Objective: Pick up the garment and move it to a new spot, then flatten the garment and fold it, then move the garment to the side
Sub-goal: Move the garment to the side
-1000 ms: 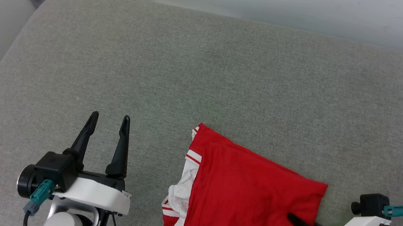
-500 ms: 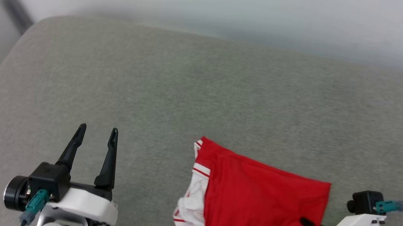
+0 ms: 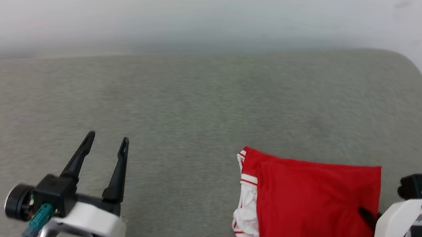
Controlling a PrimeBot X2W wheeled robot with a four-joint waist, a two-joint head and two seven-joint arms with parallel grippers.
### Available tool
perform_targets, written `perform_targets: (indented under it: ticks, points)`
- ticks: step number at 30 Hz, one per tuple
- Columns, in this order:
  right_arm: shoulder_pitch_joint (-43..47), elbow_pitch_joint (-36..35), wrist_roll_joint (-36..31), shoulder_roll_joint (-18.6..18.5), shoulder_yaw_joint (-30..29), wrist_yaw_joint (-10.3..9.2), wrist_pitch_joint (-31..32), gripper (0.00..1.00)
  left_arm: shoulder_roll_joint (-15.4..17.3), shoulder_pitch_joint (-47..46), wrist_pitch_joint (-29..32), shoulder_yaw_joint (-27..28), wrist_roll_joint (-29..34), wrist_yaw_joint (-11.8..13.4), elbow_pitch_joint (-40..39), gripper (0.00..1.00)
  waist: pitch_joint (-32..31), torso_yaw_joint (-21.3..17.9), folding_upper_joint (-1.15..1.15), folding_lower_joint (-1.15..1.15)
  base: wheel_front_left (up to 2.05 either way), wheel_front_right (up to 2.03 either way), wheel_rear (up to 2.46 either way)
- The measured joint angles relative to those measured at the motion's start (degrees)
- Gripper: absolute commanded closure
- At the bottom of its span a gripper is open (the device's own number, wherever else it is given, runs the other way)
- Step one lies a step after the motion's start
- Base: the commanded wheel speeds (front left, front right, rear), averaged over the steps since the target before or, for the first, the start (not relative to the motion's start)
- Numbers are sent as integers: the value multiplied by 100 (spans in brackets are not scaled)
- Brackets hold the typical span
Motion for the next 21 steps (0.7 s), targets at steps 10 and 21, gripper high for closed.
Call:
perform_targets:
  ticks: [10,21]
  points:
    - [-1117,762,-606,-215,-804,0,-758,100,131,-862,86,-219,78,-323,-288,0,996,-631,0,1,0,0,0]
    - [-2542,1585,-1855,-417,-1959,1,-1530,100,542,-1731,286,-205,235,-576,-765,0,2285,-691,0,1,0,0,0]
